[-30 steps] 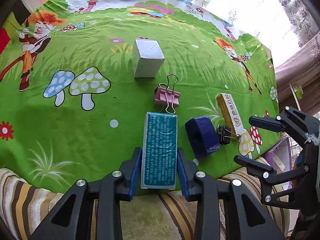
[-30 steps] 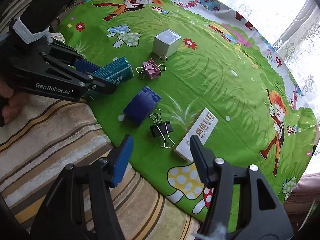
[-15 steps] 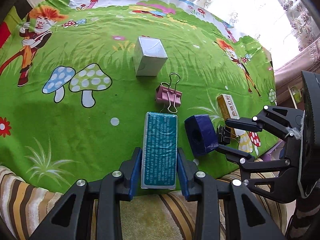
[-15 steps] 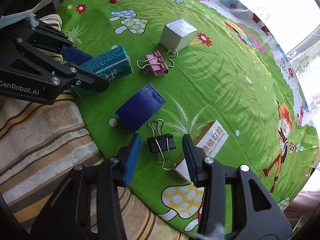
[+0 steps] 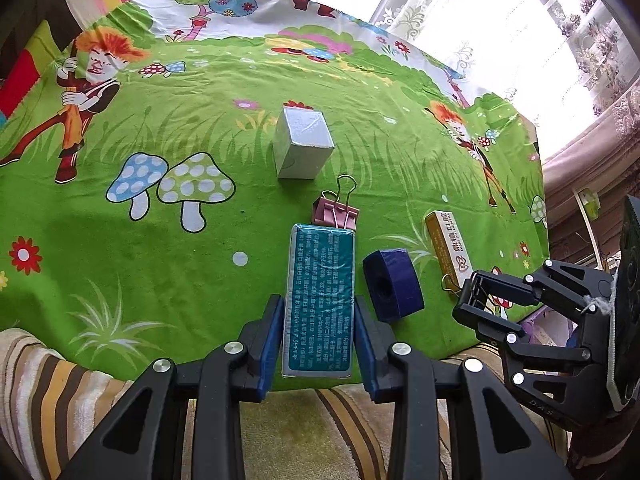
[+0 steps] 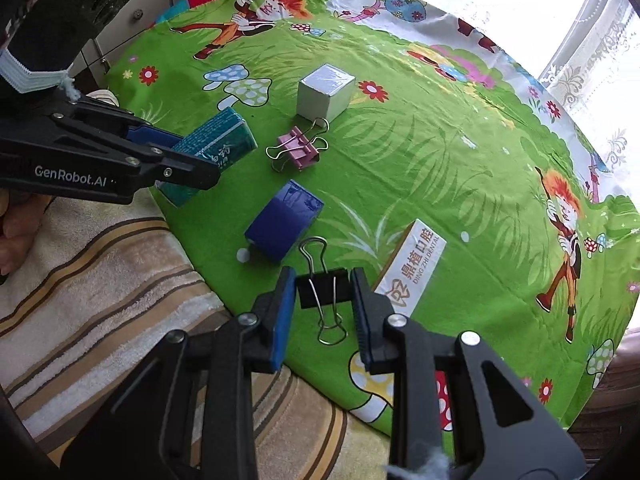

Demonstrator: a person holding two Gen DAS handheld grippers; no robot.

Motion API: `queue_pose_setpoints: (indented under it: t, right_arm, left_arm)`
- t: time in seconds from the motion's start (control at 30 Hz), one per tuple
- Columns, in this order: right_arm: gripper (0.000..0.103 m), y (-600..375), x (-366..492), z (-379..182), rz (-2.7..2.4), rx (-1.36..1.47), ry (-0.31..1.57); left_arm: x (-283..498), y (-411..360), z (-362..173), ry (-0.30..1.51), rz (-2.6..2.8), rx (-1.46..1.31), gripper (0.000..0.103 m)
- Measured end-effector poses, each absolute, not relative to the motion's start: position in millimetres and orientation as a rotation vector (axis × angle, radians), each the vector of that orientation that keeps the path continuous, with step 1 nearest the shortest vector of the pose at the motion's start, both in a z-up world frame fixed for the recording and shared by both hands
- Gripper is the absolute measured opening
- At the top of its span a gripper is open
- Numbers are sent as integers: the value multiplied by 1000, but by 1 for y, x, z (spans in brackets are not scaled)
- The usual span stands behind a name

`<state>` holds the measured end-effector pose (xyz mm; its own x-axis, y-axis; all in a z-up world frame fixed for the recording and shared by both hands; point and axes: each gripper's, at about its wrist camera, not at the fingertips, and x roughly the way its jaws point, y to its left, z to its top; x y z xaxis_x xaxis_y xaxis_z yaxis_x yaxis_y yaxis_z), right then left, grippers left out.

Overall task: Organize rigid objects
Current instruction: 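Carry the teal box and black binder clip toward the purple-rimmed box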

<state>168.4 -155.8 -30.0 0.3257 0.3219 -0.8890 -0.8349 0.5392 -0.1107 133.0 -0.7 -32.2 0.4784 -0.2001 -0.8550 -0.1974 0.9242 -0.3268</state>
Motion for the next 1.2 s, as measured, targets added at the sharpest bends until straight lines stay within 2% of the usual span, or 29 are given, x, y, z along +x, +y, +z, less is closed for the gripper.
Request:
queue_pose_setpoints:
  t: [0.57,1.2]
  right_arm:
    - [32,-235,133,6,528,-428,888]
    - [32,-390,103,21,284,-87,889]
  left_arm:
    - [127,-85,-4,1084,-173,-325,35]
    - [130,-217,3,1149,-404,-205,35]
